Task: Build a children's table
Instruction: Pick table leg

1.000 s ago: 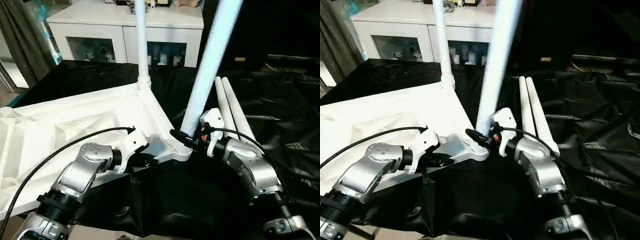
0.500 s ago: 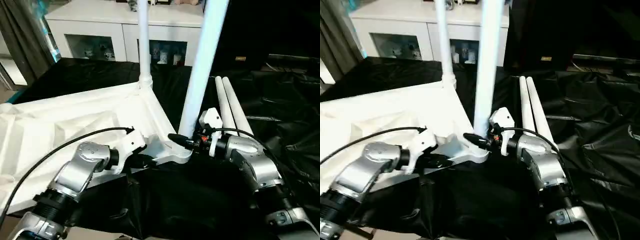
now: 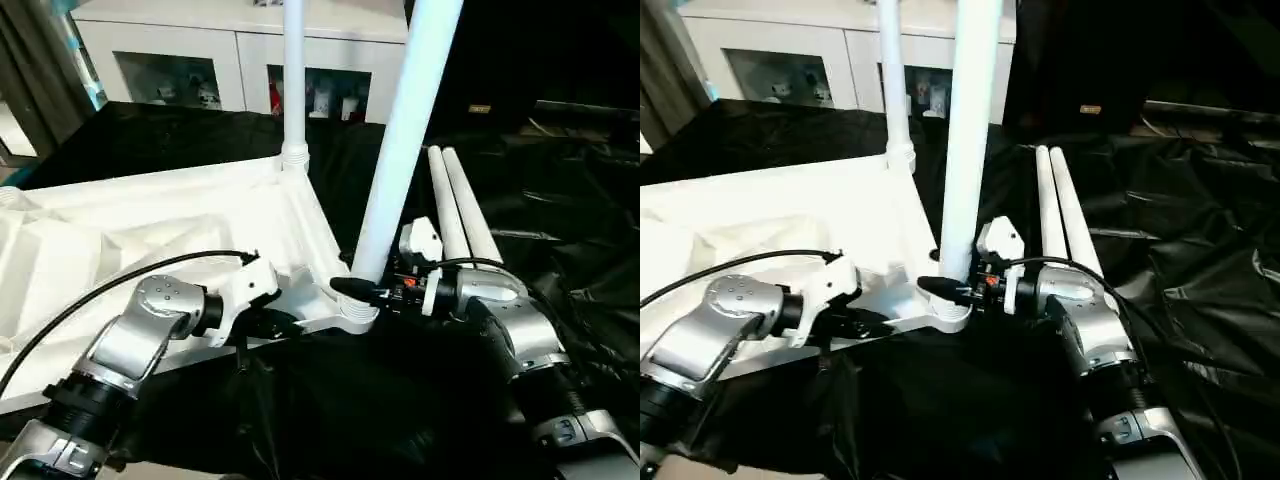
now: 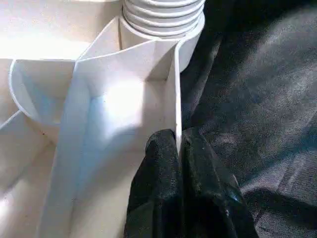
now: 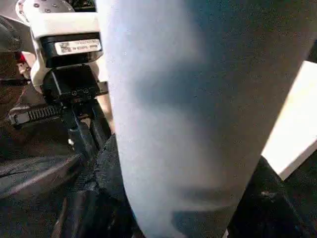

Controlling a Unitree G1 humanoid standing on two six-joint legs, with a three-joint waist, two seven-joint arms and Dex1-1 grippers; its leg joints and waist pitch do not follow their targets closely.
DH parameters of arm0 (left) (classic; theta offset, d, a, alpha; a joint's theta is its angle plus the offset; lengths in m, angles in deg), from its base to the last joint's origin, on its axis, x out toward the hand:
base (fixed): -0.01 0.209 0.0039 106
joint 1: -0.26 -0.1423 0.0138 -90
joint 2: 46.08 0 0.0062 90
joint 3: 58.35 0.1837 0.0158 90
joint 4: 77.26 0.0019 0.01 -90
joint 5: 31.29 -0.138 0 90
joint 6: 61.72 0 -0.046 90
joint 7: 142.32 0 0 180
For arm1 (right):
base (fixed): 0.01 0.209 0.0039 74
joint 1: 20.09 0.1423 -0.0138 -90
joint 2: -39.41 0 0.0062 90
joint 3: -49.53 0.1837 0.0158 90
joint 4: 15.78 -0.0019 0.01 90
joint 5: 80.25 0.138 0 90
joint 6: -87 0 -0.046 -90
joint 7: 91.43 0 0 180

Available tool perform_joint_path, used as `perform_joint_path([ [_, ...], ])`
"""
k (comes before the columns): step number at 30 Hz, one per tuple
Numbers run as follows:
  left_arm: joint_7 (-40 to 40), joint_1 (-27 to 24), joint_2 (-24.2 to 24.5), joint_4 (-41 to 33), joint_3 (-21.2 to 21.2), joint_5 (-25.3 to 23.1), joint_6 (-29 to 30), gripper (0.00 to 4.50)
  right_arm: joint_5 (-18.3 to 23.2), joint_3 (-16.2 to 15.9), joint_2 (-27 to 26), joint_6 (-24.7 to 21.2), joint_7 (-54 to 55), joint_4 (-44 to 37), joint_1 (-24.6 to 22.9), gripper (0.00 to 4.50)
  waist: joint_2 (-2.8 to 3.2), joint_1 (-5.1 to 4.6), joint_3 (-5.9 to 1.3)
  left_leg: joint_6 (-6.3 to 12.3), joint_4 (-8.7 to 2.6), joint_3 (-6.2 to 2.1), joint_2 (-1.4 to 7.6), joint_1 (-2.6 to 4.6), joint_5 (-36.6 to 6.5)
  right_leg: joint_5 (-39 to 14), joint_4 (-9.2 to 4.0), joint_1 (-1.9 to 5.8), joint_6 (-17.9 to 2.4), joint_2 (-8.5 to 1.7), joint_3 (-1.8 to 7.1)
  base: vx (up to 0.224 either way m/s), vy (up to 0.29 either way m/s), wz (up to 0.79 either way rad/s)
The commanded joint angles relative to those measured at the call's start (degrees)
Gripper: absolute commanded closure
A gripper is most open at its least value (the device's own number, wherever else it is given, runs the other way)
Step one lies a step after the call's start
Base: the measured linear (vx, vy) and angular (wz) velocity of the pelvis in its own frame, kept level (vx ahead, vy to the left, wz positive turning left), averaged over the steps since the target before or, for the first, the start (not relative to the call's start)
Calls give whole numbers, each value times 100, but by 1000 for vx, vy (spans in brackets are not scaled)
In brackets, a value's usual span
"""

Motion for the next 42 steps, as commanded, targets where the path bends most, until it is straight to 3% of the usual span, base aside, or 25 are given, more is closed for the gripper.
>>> perform_joint_path([
  [1, 4, 194, -117, -215, -7, 179, -10, 450, -438, -278, 4, -386, 387, 587, -386, 259, 44, -35, -71, -114, -525, -117, 253, 135, -2991, -2891, -523, 38, -881, -267, 215, 0, 0, 0],
  [7, -759, 372, -326, -139, -219, -53, 302, 450, -768, -84, -246, -508, 1553, 575, -337, 259, 43, -95, 109, -258, -512, -249, 189, 279, -3792, -4972, -816, -84, -151, -322, 62, -50, -1, -3],
  [11, -1399, 508, -571, -309, -345, -219, 939, 450, -803, 146, -597, -809, 2555, 596, -250, 259, 168, -169, 164, -324, -734, -341, 268, 256, -4341, -3992, -788, 158, -255, -248, -193, -66, 36, -9],
  [12, -1591, 538, -673, -371, -380, -261, 1102, 450, -809, 196, -691, -891, 2819, 659, -209, 259, 256, -168, 206, -392, -923, -348, 348, 172, -4788, -3289, -594, 278, -419, -187, -227, -64, 41, -6],
  [13, -1591, 538, -673, -371, -380, -261, 1102, 450, -809, 196, -691, -891, 2819, 659, -209, 259, 278, -103, 226, -428, -1170, -282, 427, 14, -5120, -2560, -170, 450, -529, -93, -247, -117, 17, 5],
  [14, -2121, 656, -1017, -518, -438, -353, 1592, 450, -779, 393, -969, -1011, 3503, 1078, 21, 259, 291, 148, 197, -379, -1406, -85, 499, -157, -5186, -1867, 453, 562, -539, -39, -60, -95, -62, 23],
  [15, -2234, 683, -1093, -546, -447, -374, 1699, 450, -777, 432, -1020, -1026, 3638, 1178, 75, 259, 204, 169, 236, -388, -1391, 83, 431, -72, -4759, -2357, 399, 402, -527, -60, 105, -95, -62, 23],
  [16, -2513, 747, -1311, -599, -471, -418, 1976, 450, -754, 499, -1138, -1051, 3875, 1434, 220, 259, -102, 71, 257, -303, 189, -11, -89, 920, -2888, -5644, -1200, -613, -326, -641, 157, -3, -107, 16],
  [17, -2686, 782, -1459, -626, -478, -451, 2130, 450, -749, 522, -1207, -1040, 4000, 1598, 318, 259, -77, 4, 353, 133, 465, -460, -277, 291, -587, -6121, -1085, -5, -482, -975, 398, 60, 6, -44],
  [18, -2764, 797, -1527, -637, -479, -467, 2196, 450, -749, 531, -1238, -1031, 4056, 1673, 363, 259, -5, 61, 290, 48, 231, -545, -114, -68, -463, -5485, -778, 482, -481, -1041, 374, 60, 6, -44],
  [19, -3161, 853, -1813, -653, -438, -609, 2450, 450, -802, 570, -1398, -977, 4338, 1960, 559, 259, 169, 92, 144, -293, -322, -518, 132, -49, -471, -2947, -438, 574, -767, -570, 97, 27, 92, -39],
  [20, -3174, 853, -1823, -653, -439, -612, 2454, 450, -803, 572, -1403, -975, 4346, 1968, 565, 259, 176, -28, 147, -274, -421, -445, 157, 227, -1531, -1712, -321, 248, -1004, -217, 16, -13, 34, 21],
  [22, -3546, 881, -2099, -635, -438, -716, 2616, 450, -833, 597, -1545, -930, 4560, 2152, 725, 259, 178, -99, 241, -219, -490, -313, 165, 348, -2741, -1620, -447, 156, -1248, -216, 24, -13, 7, 21],
  [24, -3710, 911, -2227, -593, -409, -770, 2694, 450, -868, 597, -1649, -913, 4637, 2228, 816, 259, 142, -188, 407, -189, -505, -333, 98, 580, -4114, -3814, -812, -20, -485, -160, -249, -63, -15, 4],
  [25, -3763, 922, -2261, -570, -388, -801, 2721, 450, -908, 578, -1693, -893, 4659, 2263, 857, 259, 208, -318, 410, -148, -552, -402, 116, 614, -4706, -3985, -950, 82, 17, -16, -633, -72, 0, -8],
  [26, -3790, 926, -2270, -567, -376, -824, 2740, 450, -929, 563, -1712, -873, 4665, 2295, 882, 259, 336, -293, 427, -140, -830, -401, 258, 349, -5170, -3337, -587, 358, -37, 52, -723, -88, 13, -4],
  [27, -3797, 924, -2269, -572, -375, -833, 2757, 450, -930, 555, -1728, -867, 4665, 2312, 899, 259, 512, 88, 350, -162, -1148, -245, 335, -230, -5835, -889, 490, 784, -434, -14, -480, -88, 13, -4],
  [28, -3813, 933, -2252, -575, -376, -833, 2787, 450, -932, 566, -1745, -847, 4675, 2369, 935, 259, 273, 2, 266, 2, -1089, -201, 326, 290, -5207, -1290, 410, 397, -399, -70, -63, 11, -67, 15],
  [29, -3825, 938, -2240, -577, -376, -833, 2801, 450, -932, 574, -1753, -835, 4676, 2404, 956, 259, 62, 15, 172, -97, -754, -251, 190, 567, -4383, -2579, -70, 202, -317, -298, 143, 82, -161, 4],
  [30, -3849, 950, -2206, -581, -383, -825, 2830, 450, -934, 592, -1766, -804, 4678, 2489, 1004, 259, -25, 79, 212, 136, -295, -236, -18, 429, -2387, -4766, -693, 117, -323, -667, 290, 82, -161, 4],
  [31, -3853, 954, -2186, -582, -390, -819, 2838, 450, -938, 598, -1768, -790, 4678, 2522, 1023, 259, -49, 162, 161, 196, -297, -291, 61, 194, -1137, -5065, -732, 288, -338, -745, 338, 71, -106, -20],
  [33, -3849, 957, -2143, -575, -401, -810, 2822, 450, -949, 601, -1764, -768, 4656, 2578, 1053, 259, 32, 190, 81, 36, -454, -285, 147, 56, -375, -2971, -433, 346, -623, -412, 171, 84, -56, -15],
  [34, -3835, 958, -2112, -567, -411, -803, 2801, 450, -976, 614, -1765, -754, 4630, 2621, 1074, 259, 83, 174, 31, 50, -442, -242, 189, 123, -537, -2099, -372, 295, -884, -354, 164, 0, 0, 0],
  [36, -3806, 958, -2074, -549, -416, -796, 2760, 450, -1003, 613, -1763, -743, 4595, 2651, 1092, 259, 110, 126, 36, -110, -481, -188, 189, 91, -1402, -2354, -374, 293, -1046, -305, 164, 0, 0, 0],
  [42, -3697, 1017, -1926, -476, -458, -745, 2630, 450, -1063, 565, -1770, -671, 4395, 2771, 1191, 259, 122, 104, -70, -222, -508, -170, 215, 91, -1540, -1606, -337, 321, -1128, -250, 152, 0, 0, 0],
])
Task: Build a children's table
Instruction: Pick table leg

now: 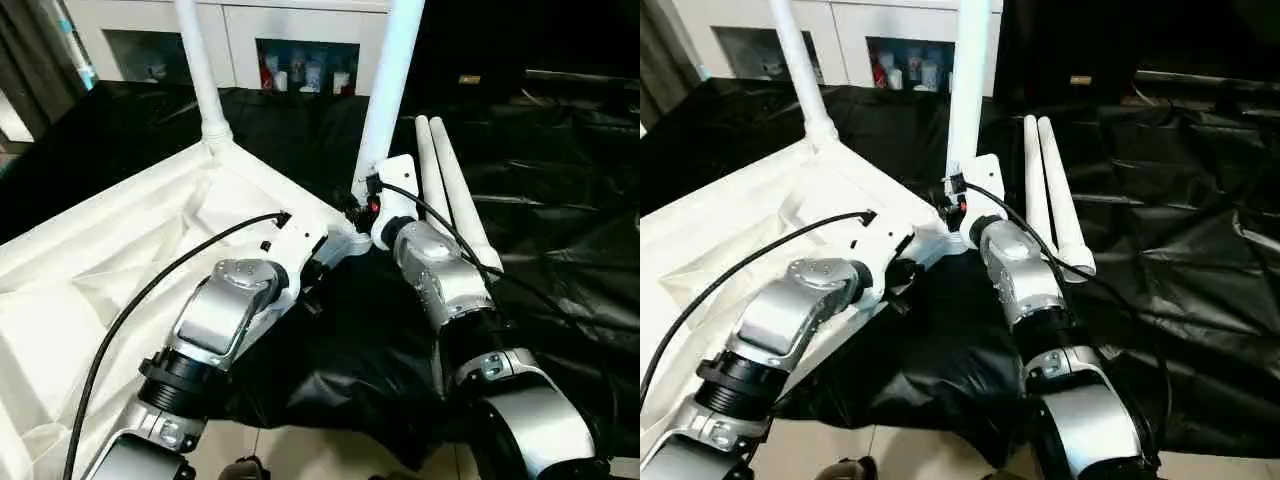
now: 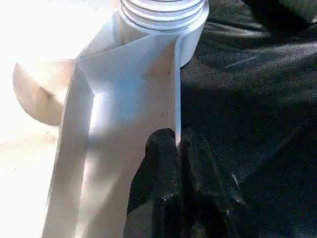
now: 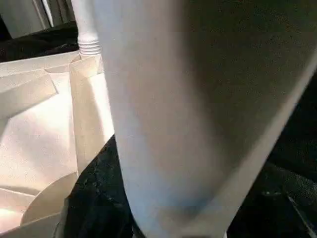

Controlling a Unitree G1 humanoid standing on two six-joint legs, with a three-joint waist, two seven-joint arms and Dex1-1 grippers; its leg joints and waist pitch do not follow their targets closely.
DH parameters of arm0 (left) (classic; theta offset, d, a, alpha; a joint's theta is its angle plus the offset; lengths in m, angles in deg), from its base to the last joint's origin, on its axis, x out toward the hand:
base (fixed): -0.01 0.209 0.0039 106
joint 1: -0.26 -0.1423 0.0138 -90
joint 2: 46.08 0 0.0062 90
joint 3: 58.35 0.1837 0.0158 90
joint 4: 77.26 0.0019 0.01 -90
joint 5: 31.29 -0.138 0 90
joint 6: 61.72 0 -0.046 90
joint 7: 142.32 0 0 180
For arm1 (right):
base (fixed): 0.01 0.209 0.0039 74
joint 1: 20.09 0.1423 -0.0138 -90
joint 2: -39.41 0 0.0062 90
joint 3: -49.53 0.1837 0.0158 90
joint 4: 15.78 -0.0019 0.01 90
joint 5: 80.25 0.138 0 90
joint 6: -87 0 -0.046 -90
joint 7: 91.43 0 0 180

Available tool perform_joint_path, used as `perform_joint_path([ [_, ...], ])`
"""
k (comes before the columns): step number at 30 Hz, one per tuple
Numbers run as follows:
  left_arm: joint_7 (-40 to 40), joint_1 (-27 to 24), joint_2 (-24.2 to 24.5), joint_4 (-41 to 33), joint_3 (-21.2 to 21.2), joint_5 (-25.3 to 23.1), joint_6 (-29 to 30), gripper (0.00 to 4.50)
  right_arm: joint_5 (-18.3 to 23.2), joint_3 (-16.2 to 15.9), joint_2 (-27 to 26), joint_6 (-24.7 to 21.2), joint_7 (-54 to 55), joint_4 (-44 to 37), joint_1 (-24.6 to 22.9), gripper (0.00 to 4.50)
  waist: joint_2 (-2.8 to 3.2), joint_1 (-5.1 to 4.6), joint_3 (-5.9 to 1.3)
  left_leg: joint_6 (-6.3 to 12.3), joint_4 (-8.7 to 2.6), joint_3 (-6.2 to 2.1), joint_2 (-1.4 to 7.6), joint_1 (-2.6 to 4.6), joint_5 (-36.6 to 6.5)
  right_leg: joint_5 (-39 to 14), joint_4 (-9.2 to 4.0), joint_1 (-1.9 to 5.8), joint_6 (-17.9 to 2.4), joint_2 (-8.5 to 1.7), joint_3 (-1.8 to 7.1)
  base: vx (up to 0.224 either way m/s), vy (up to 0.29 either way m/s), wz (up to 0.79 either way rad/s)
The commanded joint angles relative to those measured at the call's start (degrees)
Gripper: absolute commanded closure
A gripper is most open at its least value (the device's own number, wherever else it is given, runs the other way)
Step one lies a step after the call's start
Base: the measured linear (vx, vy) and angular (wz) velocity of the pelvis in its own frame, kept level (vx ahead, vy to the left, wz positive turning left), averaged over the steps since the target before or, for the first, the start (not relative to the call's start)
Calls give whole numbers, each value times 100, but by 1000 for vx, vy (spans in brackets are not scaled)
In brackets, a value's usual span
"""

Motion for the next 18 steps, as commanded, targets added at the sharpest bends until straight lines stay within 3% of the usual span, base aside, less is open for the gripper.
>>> perform_joint_path([
  [1, -75, 239, 83, -22, -132, -58, -223, 450, -73, -229, -201, -515, -207, 920, -500, 259, 65, -21, -269, 1, -340, 14, 148, -11, -1660, -1350, -550, 116, -1000, -320, 266, 0, 0, 0],
  [6, -18, 192, 165, -49, -104, -20, -337, 450, -136, -275, -213, -426, -237, 944, -473, 259, 40, -12, -303, 42, -325, 27, 146, -34, -1468, -1322, -548, 136, -973, -330, 268, 0, 0, 0],
  [13, 122, 112, 301, -94, -46, 50, -511, 450, -140, -225, -202, -350, -390, 1001, -398, 259, 4, -15, -406, 86, -265, 65, 153, -40, -1029, -699, -463, 191, -1112, -313, 247, 0, 0, 0],
  [16, 148, 107, 333, -98, -33, 71, -571, 450, -114, -178, -196, -347, -426, 1024, -371, 259, 19, -10, -424, 92, -240, 83, 163, -28, -953, -532, -438, 189, -1185, -313, 250, 0, 0, 0],
  [17, 160, 106, 342, -98, -29, 76, -598, 450, -94, -157, -196, -348, -444, 1030, -361, 203, 21, -13, -435, 89, -230, 90, 166, -27, -910, -415, -425, 193, -1211, -307, 250, 0, 0, 0],
  [18, 172, 104, 352, -108, -27, 81, -603, 450, -43, -116, -201, -368, -491, 1029, -349, 189, 23, -13, -442, 87, -221, 92, 164, -30, -870, -334, -411, 201, -1223, -305, 250, 0, 0, 0],
])
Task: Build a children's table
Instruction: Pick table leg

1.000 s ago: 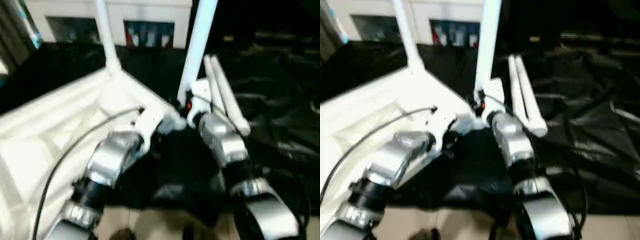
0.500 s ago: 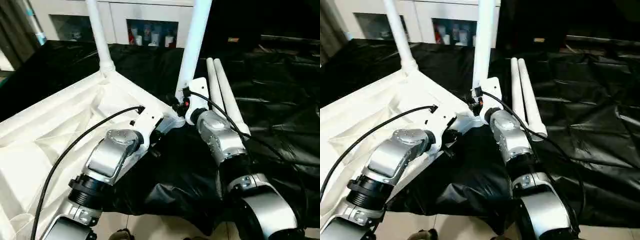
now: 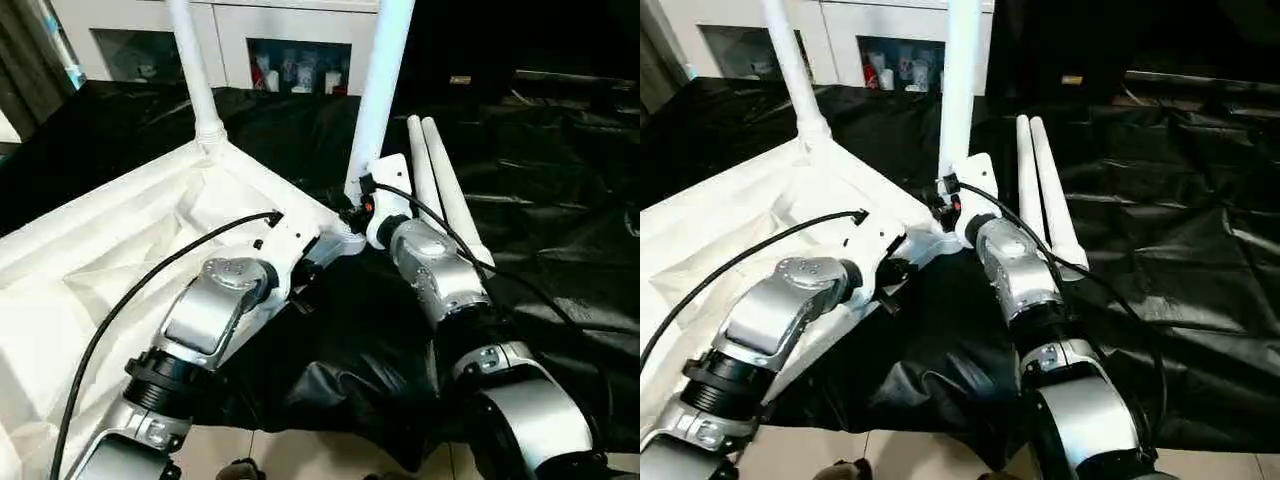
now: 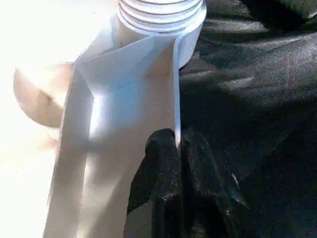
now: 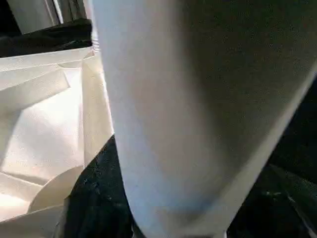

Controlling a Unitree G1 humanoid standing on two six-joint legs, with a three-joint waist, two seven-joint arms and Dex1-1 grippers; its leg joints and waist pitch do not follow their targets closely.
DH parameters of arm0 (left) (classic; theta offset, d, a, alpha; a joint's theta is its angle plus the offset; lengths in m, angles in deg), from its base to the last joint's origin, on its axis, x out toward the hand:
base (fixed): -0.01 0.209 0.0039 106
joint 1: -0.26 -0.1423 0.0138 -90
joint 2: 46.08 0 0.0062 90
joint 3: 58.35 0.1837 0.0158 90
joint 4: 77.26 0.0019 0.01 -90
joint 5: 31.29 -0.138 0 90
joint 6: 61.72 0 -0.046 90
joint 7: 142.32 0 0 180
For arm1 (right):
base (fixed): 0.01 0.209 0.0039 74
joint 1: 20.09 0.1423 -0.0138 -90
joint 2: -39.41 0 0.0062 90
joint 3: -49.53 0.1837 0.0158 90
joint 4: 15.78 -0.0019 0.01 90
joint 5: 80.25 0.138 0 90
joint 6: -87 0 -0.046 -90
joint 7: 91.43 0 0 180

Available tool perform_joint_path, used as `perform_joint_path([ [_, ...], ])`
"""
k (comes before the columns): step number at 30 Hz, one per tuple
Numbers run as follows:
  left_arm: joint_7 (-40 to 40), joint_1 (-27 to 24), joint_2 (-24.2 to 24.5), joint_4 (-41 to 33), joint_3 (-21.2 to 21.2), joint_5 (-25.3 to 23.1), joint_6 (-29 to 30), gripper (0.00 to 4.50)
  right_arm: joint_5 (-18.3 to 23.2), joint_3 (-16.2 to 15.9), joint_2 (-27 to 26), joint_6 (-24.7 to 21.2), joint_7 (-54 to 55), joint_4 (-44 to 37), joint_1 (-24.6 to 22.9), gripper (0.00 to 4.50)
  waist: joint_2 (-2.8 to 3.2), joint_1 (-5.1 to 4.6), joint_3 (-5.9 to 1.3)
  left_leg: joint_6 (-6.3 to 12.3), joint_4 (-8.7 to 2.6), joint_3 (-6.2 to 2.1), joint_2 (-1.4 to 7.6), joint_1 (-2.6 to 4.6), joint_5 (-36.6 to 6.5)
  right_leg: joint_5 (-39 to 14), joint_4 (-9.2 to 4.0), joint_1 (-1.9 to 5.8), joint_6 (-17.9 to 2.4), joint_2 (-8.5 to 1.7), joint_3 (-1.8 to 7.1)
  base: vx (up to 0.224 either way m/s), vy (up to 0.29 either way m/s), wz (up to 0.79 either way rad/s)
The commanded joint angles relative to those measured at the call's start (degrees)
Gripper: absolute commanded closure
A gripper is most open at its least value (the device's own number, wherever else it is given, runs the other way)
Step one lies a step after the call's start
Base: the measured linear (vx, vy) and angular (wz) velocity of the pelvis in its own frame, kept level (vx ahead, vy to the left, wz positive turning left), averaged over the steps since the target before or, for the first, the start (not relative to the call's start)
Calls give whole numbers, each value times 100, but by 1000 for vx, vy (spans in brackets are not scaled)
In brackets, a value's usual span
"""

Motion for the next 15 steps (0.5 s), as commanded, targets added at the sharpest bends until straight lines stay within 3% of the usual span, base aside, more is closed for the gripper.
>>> perform_joint_path([
  [1, -10, 142, 53, -142, -69, -29, -358, 450, 42, -132, -172, -509, -244, 782, -442, 183, 53, 7, -407, 107, -248, 33, 97, 7, -789, -152, -392, 247, -1261, -326, 260, 0, 0, 0],
  [4, 60, 124, 103, -184, -54, -19, -431, 450, 130, -66, -171, -504, -381, 733, -412, 151, 52, 15, -459, 187, -199, 40, 83, -1, -482, 518, -317, 277, -1384, -304, 246, 0, 0, 0],
  [12, 291, 85, 368, -172, 103, -38, -788, 450, 290, 36, -63, -558, -788, 435, -344, 101, 72, 24, -527, 345, -122, 50, 87, 0, -313, 993, -249, 299, -1565, -308, 240, 0, 0, 0],
  [15, 458, 57, 474, -163, 123, 2, -900, 450, 396, -21, 50, -643, -1137, 29, -425, 66, 73, 48, -578, 425, -56, 39, 80, -23, 45, 1513, -168, 315, -1618, -284, 229, 0, 0, 0],
])
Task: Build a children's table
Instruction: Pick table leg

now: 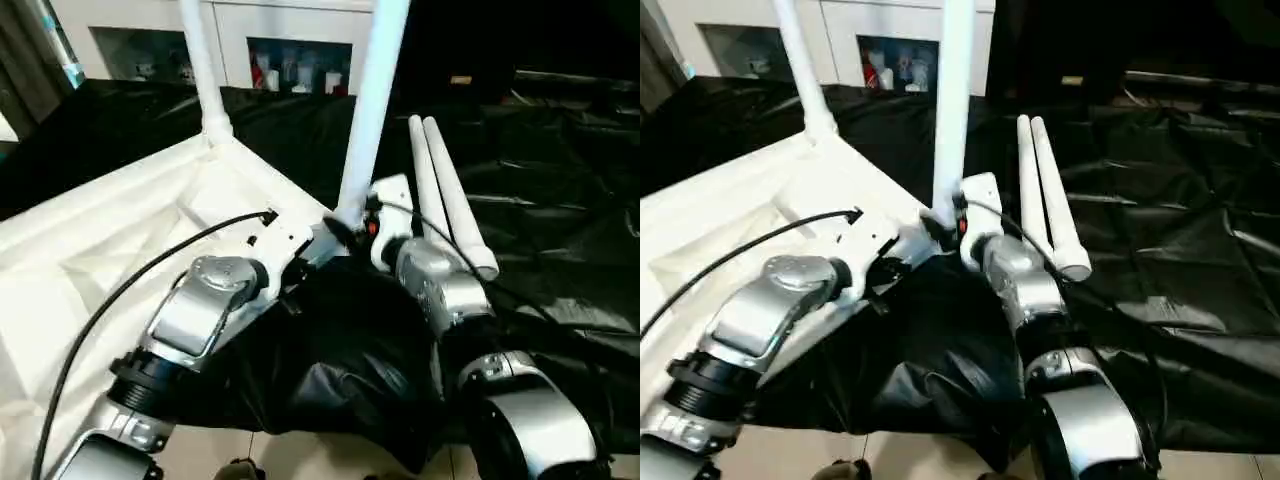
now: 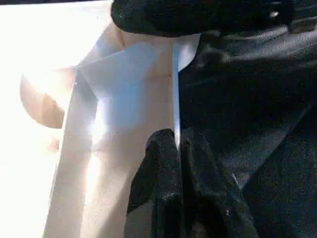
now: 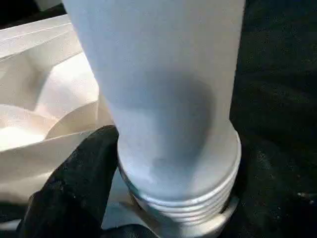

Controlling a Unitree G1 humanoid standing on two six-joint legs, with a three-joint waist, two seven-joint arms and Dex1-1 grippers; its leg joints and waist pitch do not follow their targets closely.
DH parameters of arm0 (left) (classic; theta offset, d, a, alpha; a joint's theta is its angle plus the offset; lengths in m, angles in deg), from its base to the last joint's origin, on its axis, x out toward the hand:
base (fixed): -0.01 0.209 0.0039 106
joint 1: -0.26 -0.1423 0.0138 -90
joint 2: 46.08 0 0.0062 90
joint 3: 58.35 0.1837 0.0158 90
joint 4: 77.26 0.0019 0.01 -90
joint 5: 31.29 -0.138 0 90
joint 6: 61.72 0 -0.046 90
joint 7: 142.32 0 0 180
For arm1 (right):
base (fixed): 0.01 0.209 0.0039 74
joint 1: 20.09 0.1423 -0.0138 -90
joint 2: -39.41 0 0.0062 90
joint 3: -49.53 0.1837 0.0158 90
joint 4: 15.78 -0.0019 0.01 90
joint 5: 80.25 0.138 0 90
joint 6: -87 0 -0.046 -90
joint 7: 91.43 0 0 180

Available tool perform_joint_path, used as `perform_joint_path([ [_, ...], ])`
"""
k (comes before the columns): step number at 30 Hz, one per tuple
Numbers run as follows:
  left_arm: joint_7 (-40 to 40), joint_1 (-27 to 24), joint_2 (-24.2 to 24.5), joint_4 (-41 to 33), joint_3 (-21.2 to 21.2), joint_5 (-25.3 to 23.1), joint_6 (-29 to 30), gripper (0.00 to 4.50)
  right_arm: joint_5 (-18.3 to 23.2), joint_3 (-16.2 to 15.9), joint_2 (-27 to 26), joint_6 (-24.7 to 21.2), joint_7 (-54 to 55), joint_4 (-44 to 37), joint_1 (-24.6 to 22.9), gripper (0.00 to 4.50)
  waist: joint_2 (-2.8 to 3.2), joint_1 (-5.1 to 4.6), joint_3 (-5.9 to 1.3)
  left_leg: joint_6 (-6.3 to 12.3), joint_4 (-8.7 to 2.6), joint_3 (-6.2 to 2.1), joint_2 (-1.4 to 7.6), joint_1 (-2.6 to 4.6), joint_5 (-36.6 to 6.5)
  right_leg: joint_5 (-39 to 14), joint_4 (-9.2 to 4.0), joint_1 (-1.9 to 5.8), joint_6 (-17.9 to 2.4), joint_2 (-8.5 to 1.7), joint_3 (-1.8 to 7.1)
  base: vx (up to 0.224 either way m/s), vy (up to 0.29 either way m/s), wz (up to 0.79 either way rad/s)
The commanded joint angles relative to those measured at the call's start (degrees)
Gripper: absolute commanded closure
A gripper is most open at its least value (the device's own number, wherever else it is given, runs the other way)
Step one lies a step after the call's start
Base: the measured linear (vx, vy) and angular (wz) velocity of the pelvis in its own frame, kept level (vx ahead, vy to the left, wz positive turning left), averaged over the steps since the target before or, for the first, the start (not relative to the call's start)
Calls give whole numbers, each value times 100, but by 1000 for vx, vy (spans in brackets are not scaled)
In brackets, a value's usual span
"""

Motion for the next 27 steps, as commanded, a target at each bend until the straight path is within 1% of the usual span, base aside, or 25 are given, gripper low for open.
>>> perform_joint_path([
  [1, 184, 68, 68, -181, -24, 36, -405, 450, 146, -257, 6, -286, -514, -276, -223, 60, 68, 25, -561, 400, -186, 32, 57, 80, 93, 1625, -195, 371, -1634, -283, 231, 0, 0, 0],
  [2, 184, 68, 68, -181, -24, 36, -405, 450, 146, -257, 6, -286, -514, -276, -223, 60, 57, 39, -563, 453, -163, 35, 47, 60, 167, 1795, -172, 376, -1640, -281, 232, 0, 0, 0],
  [3, 270, 45, 111, -194, -14, 61, -467, 450, 180, -333, 96, -344, -721, -519, -299, 60, 58, 46, -570, 468, -155, 32, 47, 57, 196, 1853, -160, 372, -1649, -283, 232, 0, 0, 0],
  [4, 489, -4, 232, -189, 9, 117, -620, 450, 246, -482, 292, -474, -1127, -899, -428, 60, 39, 62, -574, 518, -130, 42, 38, 60, 224, 1933, -154, 360, -1644, -270, 231, 0, 0, 0],
  [5, 644, -32, 321, -171, 24, 158, -716, 450, 294, -606, 460, -569, -1471, -1184, -527, 60, 36, 74, -568, 554, -130, 41, 40, 49, 187, 1902, -152, 362, -1629, -269, 228, 0, 0, 0],
  [6, 644, -32, 321, -171, 24, 158, -716, 450, 294, -606, 460, -569, -1471, -1184, -527, 60, 41, 83, -558, 569, -131, 38, 43, 51, 143, 1829, -161, 354, -1610, -270, 225, 0, 0, 0],
  [7, 1077, -121, 532, -153, 54, 298, -1085, 450, 317, -903, 894, -645, -2199, -1731, -766, 60, 34, 94, -553, 561, -135, 31, 37, 50, 5, 1642, -180, 361, -1585, -269, 222, 0, 0, 0],
  [8, 1077, -121, 532, -153, 54, 298, -1085, 450, 317, -903, 894, -645, -2199, -1731, -766, 60, 37, 124, -551, 539, -127, 41, 55, 64, -102, 1478, -186, 345, -1549, -286, 234, 0, 0, 0],
  [9, 1198, -150, 583, -158, 50, 370, -1151, 450, 305, -984, 1028, -650, -2402, -1882, -837, 60, 27, 110, -547, 524, -134, 45, 62, 55, -146, 1427, -183, 347, -1553, -289, 240, 0, 0, 0],
  [10, 1338, -188, 644, -166, 70, 407, -1316, 450, 307, -1038, 1153, -656, -2584, -2023, -907, 60, 36, 128, -547, 495, -138, 43, 66, 55, -184, 1318, -188, 342, -1552, -297, 238, 0, 0, 0],
  [11, 1524, -241, 730, -188, 108, 454, -1471, 450, 323, -1087, 1322, -670, -2813, -2205, -1000, 60, 16, 133, -539, 486, -147, 34, 75, 54, -238, 1186, -196, 336, -1560, -302, 235, 0, 0, 0],
  [12, 1647, -279, 789, -205, 144, 469, -1559, 450, 347, -1112, 1435, -705, -2948, -2313, -1057, 60, 17, 139, -544, 486, -140, 37, 74, 55, -249, 1154, -191, 342, -1547, -296, 235, 0, 0, 0],
  [15, 1895, -348, 880, -233, 195, 525, -1658, 450, 373, -1162, 1662, -797, -3198, -2534, -1178, 60, 18, 145, -536, 494, -139, 36, 84, 58, -293, 1016, -187, 321, -1555, -302, 241, 0, 0, 0],
  [17, 2030, -368, 923, -239, 223, 546, -1696, 450, 375, -1194, 1759, -868, -3273, -2639, -1242, 60, 20, 143, -529, 453, -141, 41, 84, 62, -387, 840, -194, 298, -1592, -311, 245, 0, 0, 0],
  [20, 2145, -379, 965, -246, 242, 571, -1734, 450, 394, -1227, 1819, -987, -3302, -2743, -1315, 60, 17, 179, -511, 354, -149, 37, 91, 67, -609, 485, -218, 286, -1551, -318, 253, 0, 0, 0],
  [21, 2145, -379, 965, -246, 242, 571, -1734, 450, 394, -1227, 1819, -987, -3302, -2743, -1315, 60, 18, 187, -516, 337, -149, 40, 95, 76, -635, 436, -219, 283, -1545, -322, 255, 0, 0, 0],
  [22, 2182, -379, 978, -253, 248, 588, -1756, 450, 425, -1233, 1783, -1069, -3275, -2746, -1336, 60, 41, 192, -513, 295, -149, 36, 93, 71, -682, 341, -220, 275, -1533, -329, 259, 0, 0, 0],
  [23, 2219, -383, 982, -267, 251, 605, -1777, 450, 433, -1230, 1710, -1132, -3213, -2739, -1356, 76, 51, 194, -506, 245, -155, 32, 97, 72, -776, 224, -227, 267, -1517, -331, 258, 0, 0, 0],
  [24, 2252, -386, 981, -286, 262, 616, -1792, 450, 437, -1229, 1616, -1166, -3143, -2709, -1373, 76, 42, 189, -506, 226, -157, 35, 93, 72, -810, 185, -232, 267, -1512, -327, 259, 0, 0, 0],
  [25, 2272, -388, 974, -304, 272, 623, -1793, 450, 427, -1228, 1524, -1158, -3069, -2657, -1386, 86, 56, 196, -514, 186, -164, 28, 91, 71, -843, 126, -233, 271, -1499, -337, 256, 0, 0, 0],
  [26, 2272, -388, 974, -304, 272, 623, -1793, 450, 427, -1228, 1524, -1158, -3069, -2657, -1386, 86, 46, 194, -521, 162, -159, 28, 89, 68, -828, 161, -228, 272, -1493, -333, 257, 0, 0, 0],
  [27, 2296, -389, 966, -310, 279, 620, -1810, 450, 411, -1234, 1450, -1146, -2996, -2613, -1407, 97, 47, 194, -522, 158, -159, 25, 89, 67, -823, 185, -227, 272, -1491, -333, 257, 0, 0, 0],
])
